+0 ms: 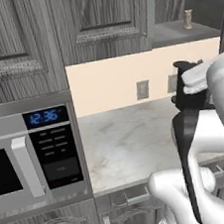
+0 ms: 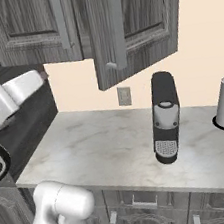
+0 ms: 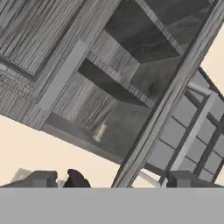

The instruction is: Get the candle and the beer from the cabinet and move them to the dining counter.

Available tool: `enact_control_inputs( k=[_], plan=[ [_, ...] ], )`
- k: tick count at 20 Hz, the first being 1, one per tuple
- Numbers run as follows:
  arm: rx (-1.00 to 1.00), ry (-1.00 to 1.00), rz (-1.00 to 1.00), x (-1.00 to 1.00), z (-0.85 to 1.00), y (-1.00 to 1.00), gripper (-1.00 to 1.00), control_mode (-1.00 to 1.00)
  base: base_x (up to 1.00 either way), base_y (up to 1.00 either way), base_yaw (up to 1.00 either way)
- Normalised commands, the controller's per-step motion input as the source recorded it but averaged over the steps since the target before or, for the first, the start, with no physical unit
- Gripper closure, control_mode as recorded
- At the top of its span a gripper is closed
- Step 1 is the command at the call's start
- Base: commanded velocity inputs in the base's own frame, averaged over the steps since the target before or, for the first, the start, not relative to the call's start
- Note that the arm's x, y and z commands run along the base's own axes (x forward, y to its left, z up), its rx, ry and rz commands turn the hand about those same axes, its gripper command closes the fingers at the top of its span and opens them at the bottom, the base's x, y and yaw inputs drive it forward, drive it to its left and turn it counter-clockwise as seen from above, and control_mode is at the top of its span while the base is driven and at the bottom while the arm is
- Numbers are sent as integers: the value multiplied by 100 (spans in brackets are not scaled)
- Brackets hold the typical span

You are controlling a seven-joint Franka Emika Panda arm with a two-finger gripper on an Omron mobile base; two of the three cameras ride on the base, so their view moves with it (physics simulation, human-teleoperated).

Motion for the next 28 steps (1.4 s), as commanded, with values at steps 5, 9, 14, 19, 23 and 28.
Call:
enact_control_inputs(
  k=[5, 9, 14, 19, 23, 28],
  plan=[
    [-10, 34, -41, 75, -25, 5, -100, -100, 0, 0, 0],
    [-8, 32, -32, 77, -19, -7, -100, -100, 0, 0, 0],
    [-5, 28, -21, 77, -13, -28, -100, -100, 0, 0, 0],
    [-3, 25, -16, 72, -4, -36, -100, -100, 0, 0, 0],
    [-3, 12, -9, 50, 0, -51, -100, -100, 0, 0, 0],
    [0, 4, -3, 25, -1, -70, -100, -100, 0, 0, 0]
  ],
)
